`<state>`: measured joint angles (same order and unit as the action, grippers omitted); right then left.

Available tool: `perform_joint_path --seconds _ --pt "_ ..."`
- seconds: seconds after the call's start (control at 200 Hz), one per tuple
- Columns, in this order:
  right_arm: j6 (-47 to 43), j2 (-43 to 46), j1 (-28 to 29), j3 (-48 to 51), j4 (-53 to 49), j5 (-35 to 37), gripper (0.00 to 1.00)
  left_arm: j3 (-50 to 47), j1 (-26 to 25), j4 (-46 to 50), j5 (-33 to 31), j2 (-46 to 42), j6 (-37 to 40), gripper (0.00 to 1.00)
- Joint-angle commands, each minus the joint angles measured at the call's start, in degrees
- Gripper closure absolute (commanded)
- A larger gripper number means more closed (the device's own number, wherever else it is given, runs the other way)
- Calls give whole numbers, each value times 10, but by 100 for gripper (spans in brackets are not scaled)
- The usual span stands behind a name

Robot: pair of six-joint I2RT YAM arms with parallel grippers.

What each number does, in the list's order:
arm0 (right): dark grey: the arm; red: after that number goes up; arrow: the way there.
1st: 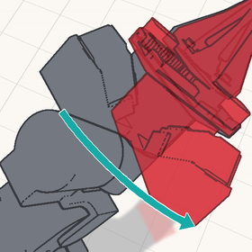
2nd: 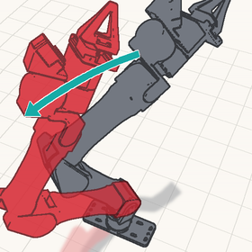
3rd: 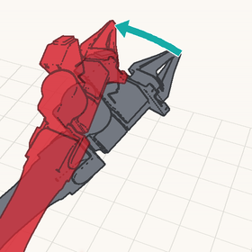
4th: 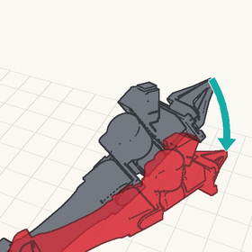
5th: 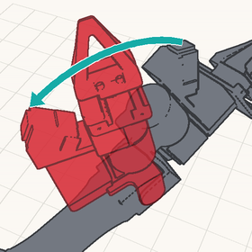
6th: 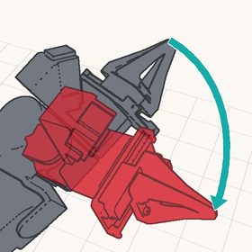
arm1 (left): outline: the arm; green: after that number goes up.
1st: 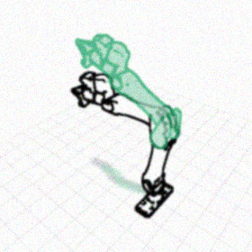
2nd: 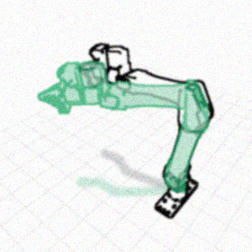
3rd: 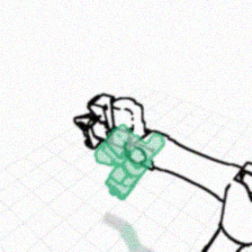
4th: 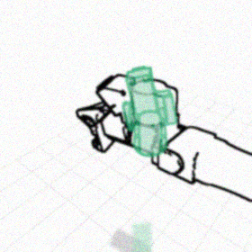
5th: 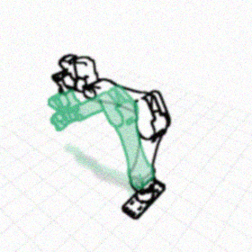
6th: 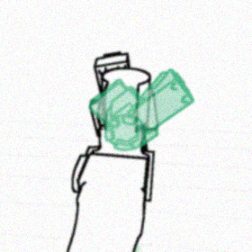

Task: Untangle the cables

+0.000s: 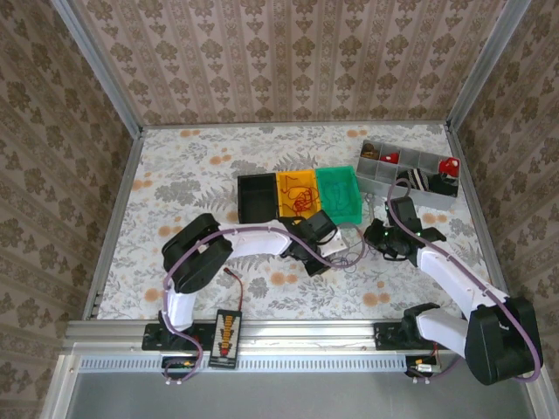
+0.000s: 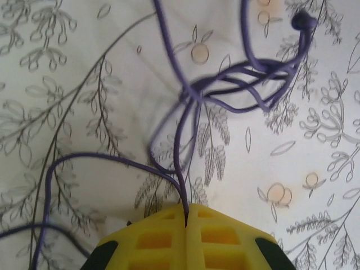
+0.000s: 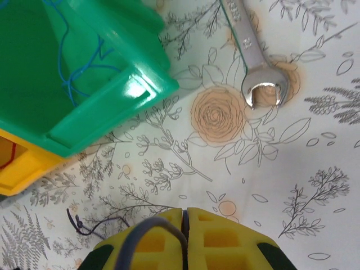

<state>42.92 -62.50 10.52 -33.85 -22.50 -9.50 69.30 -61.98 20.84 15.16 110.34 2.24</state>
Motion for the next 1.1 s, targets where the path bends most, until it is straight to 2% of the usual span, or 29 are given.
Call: perform_joint_path --seconds 0.0,0.24,0.485,0.715,0.805,0.875,0.935,1.01,1.095 --pt "-23 10 -11 -19 -33 11 100 -27 20 7 -6 -90 -49 100" --pt "-33 9 -28 -19 -76 87 100 -46 66 -11 -5 -317 -116 100" --pt "-30 -9 -37 -9 -98 123 100 -51 195 6 -13 -477 -170 100" --pt "-27 -16 -38 -2 -93 117 100 -34 285 39 -2 -507 -195 100" --pt "-30 -17 -38 -3 -101 125 100 -26 328 53 -40 -519 -208 100" --pt "-27 -20 -39 -3 -116 143 100 -4 354 87 -118 -521 -219 100" --pt "-28 -24 -39 -1 -121 152 100 10 406 105 -159 -525 -233 100" --pt "-21 -21 -40 6 -123 158 100 12 455 100 -167 -535 -253 100" --pt "-15 -18 -42 15 -119 160 100 9 495 86 -143 -543 -272 100"
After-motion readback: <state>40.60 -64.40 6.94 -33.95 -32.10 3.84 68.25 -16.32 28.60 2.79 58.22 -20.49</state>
